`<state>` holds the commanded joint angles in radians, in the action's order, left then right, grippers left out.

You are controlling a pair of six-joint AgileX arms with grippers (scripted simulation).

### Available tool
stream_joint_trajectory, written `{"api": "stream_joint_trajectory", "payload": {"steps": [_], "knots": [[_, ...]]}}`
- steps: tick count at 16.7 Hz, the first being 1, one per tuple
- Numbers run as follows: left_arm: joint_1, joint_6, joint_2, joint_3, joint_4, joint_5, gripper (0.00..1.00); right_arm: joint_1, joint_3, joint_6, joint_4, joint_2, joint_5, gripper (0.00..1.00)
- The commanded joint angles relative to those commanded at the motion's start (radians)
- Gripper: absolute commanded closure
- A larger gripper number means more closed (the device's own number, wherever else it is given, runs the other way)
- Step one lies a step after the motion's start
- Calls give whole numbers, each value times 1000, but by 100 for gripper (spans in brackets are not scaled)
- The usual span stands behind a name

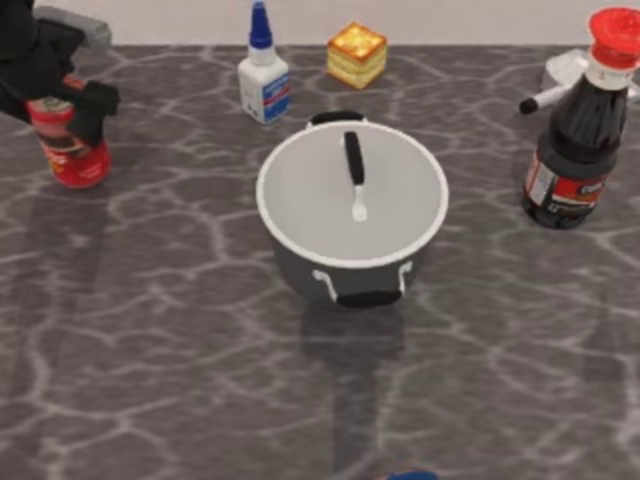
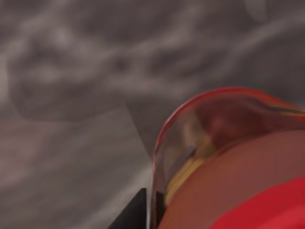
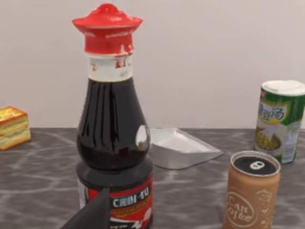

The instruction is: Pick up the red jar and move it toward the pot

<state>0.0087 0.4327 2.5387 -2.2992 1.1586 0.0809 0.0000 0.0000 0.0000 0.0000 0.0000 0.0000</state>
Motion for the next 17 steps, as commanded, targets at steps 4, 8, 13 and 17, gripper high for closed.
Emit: {"api": "stream_joint_trajectory", "payload": {"steps": [4, 8, 13, 17], "knots": [[0, 0, 0, 0, 0, 0, 75, 0, 0, 0, 0, 0, 0, 0], [0, 0, 0, 0, 0, 0, 100, 0, 0, 0, 0, 0, 0, 0], [0, 0, 0, 0, 0, 0, 100, 0, 0, 0, 0, 0, 0, 0], [1, 1, -4, 2, 0, 0, 100, 0, 0, 0, 0, 0, 0, 0]]}}
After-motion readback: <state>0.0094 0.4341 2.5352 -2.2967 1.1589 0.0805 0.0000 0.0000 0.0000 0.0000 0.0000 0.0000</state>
